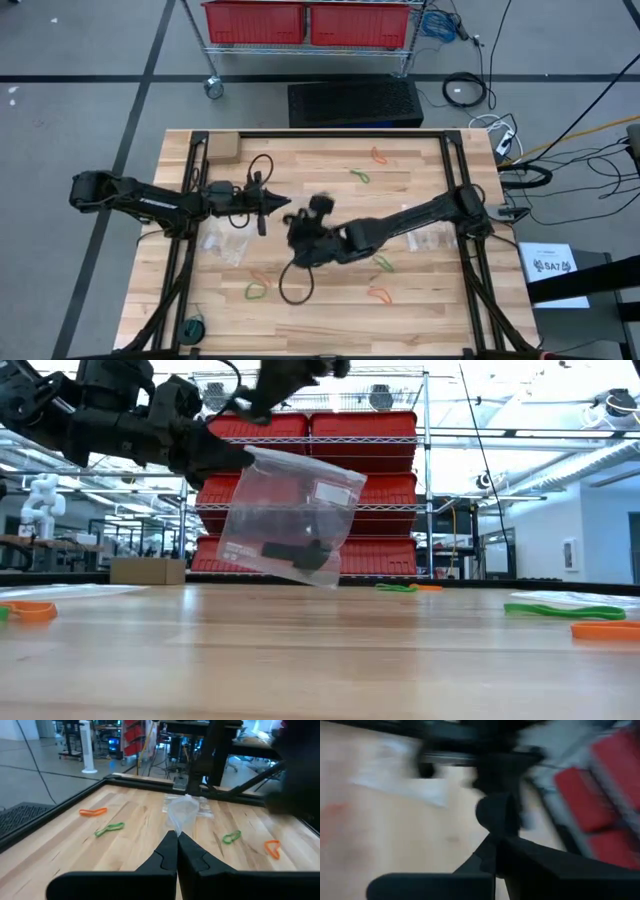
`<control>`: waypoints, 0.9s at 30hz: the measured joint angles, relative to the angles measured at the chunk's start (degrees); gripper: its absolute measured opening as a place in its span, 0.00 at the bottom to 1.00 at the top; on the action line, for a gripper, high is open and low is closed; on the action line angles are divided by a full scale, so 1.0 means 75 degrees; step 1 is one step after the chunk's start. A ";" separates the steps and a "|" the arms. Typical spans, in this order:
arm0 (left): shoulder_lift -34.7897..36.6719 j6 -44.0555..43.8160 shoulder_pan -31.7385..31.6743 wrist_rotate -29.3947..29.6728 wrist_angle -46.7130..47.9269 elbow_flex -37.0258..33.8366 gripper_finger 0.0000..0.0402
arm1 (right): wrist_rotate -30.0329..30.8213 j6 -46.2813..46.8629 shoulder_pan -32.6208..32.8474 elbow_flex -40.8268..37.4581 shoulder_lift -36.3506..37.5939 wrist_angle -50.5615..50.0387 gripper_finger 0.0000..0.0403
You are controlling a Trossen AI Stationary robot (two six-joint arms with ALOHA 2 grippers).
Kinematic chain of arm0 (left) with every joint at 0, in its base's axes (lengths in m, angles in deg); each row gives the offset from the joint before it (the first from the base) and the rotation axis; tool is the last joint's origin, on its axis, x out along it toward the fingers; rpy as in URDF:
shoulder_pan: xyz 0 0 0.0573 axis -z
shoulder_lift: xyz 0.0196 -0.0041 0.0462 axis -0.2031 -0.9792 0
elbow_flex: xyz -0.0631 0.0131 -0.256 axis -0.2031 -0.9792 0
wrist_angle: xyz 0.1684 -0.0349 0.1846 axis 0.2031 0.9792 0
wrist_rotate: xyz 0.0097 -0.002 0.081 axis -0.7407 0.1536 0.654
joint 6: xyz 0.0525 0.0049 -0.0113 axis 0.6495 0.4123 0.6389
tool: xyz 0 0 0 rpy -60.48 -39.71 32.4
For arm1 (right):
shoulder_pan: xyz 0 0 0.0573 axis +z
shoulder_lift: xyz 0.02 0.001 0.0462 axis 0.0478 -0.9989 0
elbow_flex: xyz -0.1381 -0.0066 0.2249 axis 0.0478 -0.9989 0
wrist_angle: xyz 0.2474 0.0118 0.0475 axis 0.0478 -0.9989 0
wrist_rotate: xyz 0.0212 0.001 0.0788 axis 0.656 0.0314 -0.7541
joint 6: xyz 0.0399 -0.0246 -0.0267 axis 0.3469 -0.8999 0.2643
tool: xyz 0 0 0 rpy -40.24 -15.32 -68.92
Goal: Sort rubber bands
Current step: Put the black rubber band into the top left transparent zip bag
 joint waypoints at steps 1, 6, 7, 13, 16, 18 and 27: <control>0.0000 0.0062 0.0000 -0.0020 0.0019 0.0009 0.00 | 0.0320 -0.0054 -0.0030 0.0000 0.0051 -0.0159 0.00; 0.0000 0.0136 0.0000 -0.0193 0.0016 0.0121 0.00 | 0.0776 0.0195 -0.0294 0.0000 0.0145 -0.0979 0.00; 0.0000 0.0145 0.0000 -0.0203 0.0020 0.0138 0.00 | 0.0778 0.0306 -0.0365 -0.0012 0.0139 -0.1215 0.00; 0.0000 0.0312 0.0000 -0.0206 0.0050 0.0180 0.00 | 0.0741 0.0794 -0.0563 -0.0255 0.0101 -0.1557 0.00; 0.0000 0.0330 -0.0003 -0.0207 0.0043 0.0180 0.00 | 0.0536 0.0917 -0.0563 -0.0381 0.0099 -0.1534 0.00; 0.0000 0.0333 -0.0032 -0.0207 0.0045 0.0180 0.00 | 0.0552 0.0921 -0.0512 -0.0402 0.0091 -0.1533 0.00; 0.0000 0.0327 -0.0137 -0.0207 0.0060 0.0180 0.00 | 0.0612 0.0920 -0.0320 -0.0402 0.0384 -0.1267 0.00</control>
